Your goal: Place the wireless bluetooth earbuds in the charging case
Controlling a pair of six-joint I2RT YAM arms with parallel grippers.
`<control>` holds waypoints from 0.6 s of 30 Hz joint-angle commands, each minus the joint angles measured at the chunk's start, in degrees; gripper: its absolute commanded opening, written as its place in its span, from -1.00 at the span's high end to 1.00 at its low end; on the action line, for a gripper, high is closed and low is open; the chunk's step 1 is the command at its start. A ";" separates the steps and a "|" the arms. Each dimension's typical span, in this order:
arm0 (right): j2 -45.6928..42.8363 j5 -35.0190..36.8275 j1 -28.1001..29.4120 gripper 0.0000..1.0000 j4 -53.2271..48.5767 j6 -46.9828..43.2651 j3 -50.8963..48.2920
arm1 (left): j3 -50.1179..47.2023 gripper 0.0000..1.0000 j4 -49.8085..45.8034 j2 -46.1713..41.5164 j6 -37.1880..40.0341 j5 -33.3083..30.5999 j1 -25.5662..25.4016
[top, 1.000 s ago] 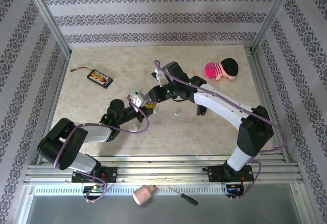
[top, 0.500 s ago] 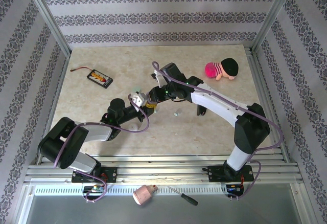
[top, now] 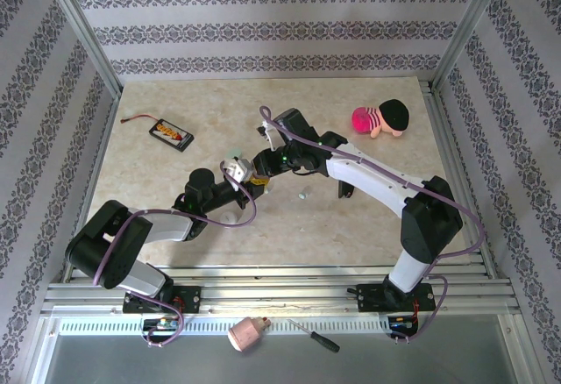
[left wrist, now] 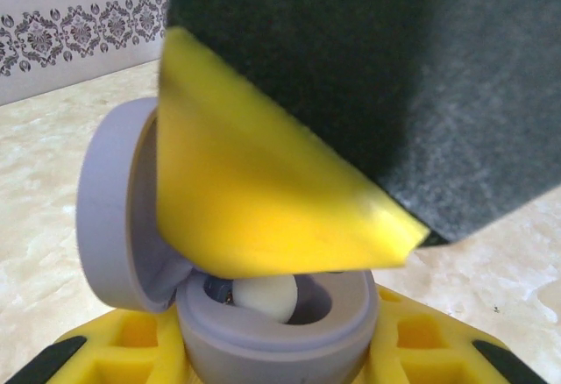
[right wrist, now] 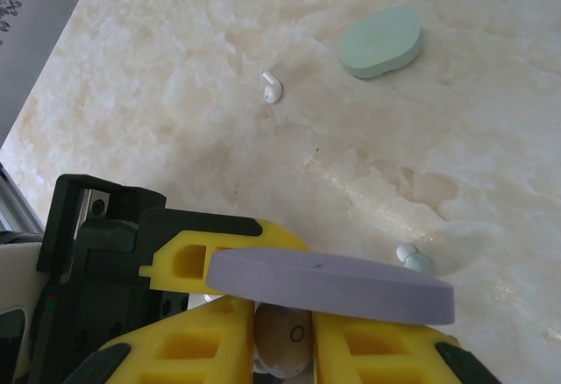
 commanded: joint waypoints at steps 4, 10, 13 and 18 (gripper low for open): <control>-1.33 -2.24 1.12 0.53 0.14 0.88 -1.92 | 1.87 0.79 2.17 0.50 -0.19 0.37 0.43; -2.79 -2.97 1.17 0.43 0.66 1.54 -2.55 | 1.90 0.79 1.81 0.31 0.41 0.23 0.43; -3.30 -2.89 1.13 0.43 0.52 1.62 -2.64 | 1.94 0.79 1.81 0.20 0.45 0.16 0.44; -4.75 -2.42 1.07 0.32 0.54 1.75 -3.25 | 1.45 0.79 1.63 -0.66 0.80 0.04 0.44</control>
